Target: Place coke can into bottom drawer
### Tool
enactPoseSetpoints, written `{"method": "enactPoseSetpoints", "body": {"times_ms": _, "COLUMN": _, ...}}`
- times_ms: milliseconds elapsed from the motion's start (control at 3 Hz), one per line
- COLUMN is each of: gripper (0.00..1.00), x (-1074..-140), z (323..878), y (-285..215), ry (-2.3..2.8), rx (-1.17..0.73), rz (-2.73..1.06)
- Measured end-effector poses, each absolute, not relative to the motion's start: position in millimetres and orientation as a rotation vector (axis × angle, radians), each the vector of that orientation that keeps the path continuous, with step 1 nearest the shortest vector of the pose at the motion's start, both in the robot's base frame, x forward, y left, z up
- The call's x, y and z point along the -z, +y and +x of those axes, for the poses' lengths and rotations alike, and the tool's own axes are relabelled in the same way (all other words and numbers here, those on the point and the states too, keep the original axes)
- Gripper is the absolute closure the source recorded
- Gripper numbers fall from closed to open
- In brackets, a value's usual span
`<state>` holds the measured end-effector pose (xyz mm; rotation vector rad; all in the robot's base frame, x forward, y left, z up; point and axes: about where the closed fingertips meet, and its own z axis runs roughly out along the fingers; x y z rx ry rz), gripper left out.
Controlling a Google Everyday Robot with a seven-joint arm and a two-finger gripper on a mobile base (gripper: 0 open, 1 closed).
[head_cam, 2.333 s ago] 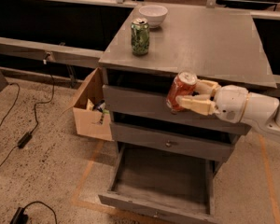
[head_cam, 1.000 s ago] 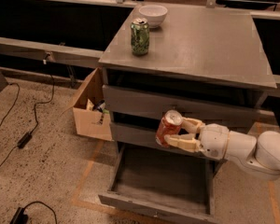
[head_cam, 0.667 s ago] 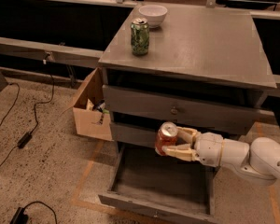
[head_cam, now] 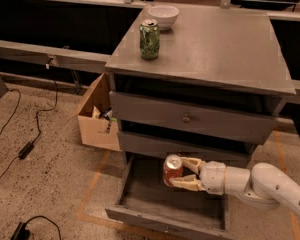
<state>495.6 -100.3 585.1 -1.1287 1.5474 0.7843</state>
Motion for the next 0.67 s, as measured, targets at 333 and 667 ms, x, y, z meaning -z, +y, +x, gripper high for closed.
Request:
{"method": "enactPoseSetpoints", "body": {"times_ms": 333, "gripper": 1.0, "x": -585.1, "z": 495.6, "y": -100.2, "ry": 1.547, "rx": -0.784, "rz": -1.129}}
{"method": "enactPoseSetpoints", "body": {"times_ms": 667, "gripper": 1.0, "x": -559.2, "z": 492.1, "y": -102.6, "ry": 1.584, "rx": -0.758, "rz": -1.133}}
